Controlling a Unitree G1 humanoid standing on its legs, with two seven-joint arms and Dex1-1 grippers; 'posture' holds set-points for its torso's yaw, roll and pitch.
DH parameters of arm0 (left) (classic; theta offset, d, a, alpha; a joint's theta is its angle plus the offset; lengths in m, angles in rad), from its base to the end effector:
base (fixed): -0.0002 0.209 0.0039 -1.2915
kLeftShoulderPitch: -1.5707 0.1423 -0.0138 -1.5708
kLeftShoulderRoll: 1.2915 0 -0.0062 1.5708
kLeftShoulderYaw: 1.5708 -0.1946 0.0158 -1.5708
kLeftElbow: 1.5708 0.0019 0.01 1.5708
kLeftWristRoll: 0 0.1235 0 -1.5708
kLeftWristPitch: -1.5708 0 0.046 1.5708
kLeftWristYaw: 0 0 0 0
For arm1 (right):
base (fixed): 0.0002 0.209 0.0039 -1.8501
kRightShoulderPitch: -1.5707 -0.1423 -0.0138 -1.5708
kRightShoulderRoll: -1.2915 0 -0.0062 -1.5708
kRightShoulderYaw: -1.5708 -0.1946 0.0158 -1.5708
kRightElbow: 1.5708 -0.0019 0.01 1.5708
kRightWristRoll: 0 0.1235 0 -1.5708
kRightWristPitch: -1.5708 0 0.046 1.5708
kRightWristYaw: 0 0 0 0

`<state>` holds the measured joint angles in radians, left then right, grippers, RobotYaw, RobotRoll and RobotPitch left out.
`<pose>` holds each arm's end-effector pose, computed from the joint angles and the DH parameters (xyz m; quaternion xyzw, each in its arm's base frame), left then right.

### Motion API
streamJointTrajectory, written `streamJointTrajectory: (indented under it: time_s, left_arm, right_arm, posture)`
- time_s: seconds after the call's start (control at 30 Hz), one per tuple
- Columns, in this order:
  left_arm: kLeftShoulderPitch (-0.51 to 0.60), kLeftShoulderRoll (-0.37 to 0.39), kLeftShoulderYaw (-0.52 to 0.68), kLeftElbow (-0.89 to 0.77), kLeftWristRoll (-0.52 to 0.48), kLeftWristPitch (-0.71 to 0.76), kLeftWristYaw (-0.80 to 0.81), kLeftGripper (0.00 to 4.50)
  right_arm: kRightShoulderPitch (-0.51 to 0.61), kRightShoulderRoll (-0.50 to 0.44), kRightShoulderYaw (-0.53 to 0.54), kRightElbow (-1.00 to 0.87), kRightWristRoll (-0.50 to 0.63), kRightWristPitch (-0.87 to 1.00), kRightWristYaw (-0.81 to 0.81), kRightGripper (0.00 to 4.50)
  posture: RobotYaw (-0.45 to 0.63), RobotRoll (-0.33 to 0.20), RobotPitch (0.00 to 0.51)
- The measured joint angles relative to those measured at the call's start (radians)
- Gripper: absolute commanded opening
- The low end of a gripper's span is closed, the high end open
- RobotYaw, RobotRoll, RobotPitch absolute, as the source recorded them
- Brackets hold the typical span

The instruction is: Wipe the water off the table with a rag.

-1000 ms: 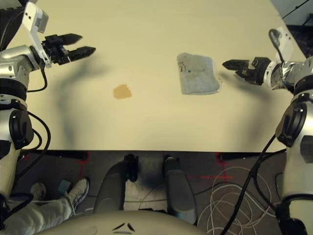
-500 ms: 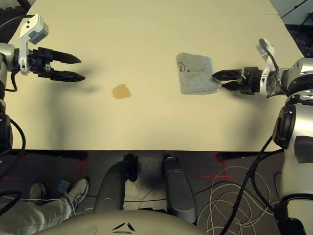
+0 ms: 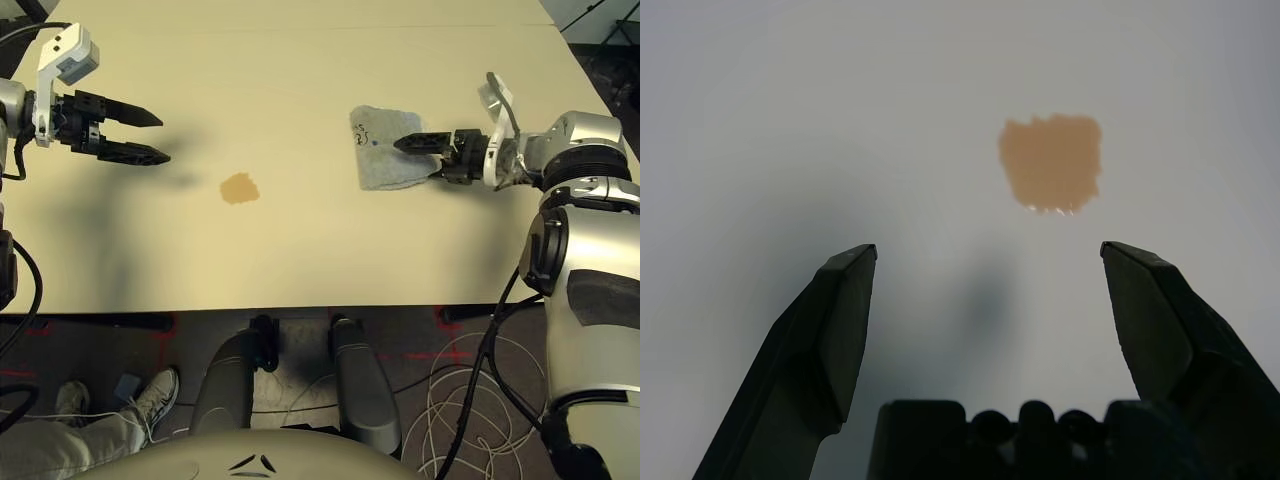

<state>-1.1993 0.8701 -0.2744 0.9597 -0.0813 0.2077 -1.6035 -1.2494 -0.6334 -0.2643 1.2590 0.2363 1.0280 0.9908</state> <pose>0.3265 0.3128 0.2721 0.2333 0.2245 -0.5162 0.7929 0.3323 -0.2814 0.1939 0.3201 0.3034 0.2926 0.8485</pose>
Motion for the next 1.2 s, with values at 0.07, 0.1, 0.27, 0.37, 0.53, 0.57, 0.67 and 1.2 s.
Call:
streamJointTrajectory:
  time_s: [0.07, 0.1, 0.27, 0.37, 0.53, 0.57, 0.67, 1.2]
  left_arm:
    - [0.012, 0.019, -0.024, -0.014, -0.019, 0.008, -0.001, 4.5]
    - [0.017, 0.028, -0.034, -0.026, -0.03, 0.013, -0.001, 4.5]
    - [0.028, 0.045, -0.064, -0.052, -0.07, 0.024, -0.002, 4.5]
    - [0.027, 0.044, -0.077, -0.052, -0.077, 0.024, -0.002, 4.5]
    - [0.027, 0.035, -0.092, -0.048, -0.08, 0.023, -0.002, 4.5]
    - [0.027, 0.034, -0.099, -0.048, -0.081, 0.021, -0.002, 4.5]
    - [0.026, 0.032, -0.108, -0.047, -0.083, 0.015, -0.002, 4.5]
    - [-0.004, 0.006, -0.136, -0.035, -0.094, -0.002, -0.003, 4.5]
  right_arm:
    - [0.0, 0.01, -0.03, -0.001, 0.016, -0.025, -0.054, 4.47]
    - [0.0, 0.015, -0.045, -0.001, 0.024, -0.036, -0.083, 4.47]
    - [0.0, 0.04, -0.109, -0.003, 0.063, -0.099, -0.231, 3.58]
    - [0.003, 0.056, -0.111, -0.012, 0.066, -0.112, -0.26, 2.49]
    - [0.009, 0.065, -0.096, -0.059, 0.066, -0.092, -0.257, 0.61]
    - [0.01, 0.07, -0.093, -0.079, 0.067, -0.078, -0.254, 0.21]
    - [0.013, 0.088, -0.074, -0.167, 0.085, -0.002, -0.24, 0.03]
    - [0.134, 0.765, -0.342, -1.07, 0.389, 0.567, -0.713, 0.03]
  posture:
    - [-0.13, 0.0, 0.299]
    - [-0.13, 0.0, 0.297]
    - [-0.15, 0.0, 0.299]
    - [-0.15, 0.0, 0.3]
    - [-0.17, 0.0, 0.307]
    - [-0.17, 0.0, 0.308]
    - [-0.18, 0.0, 0.308]
    - [-0.2, 0.0, 0.306]
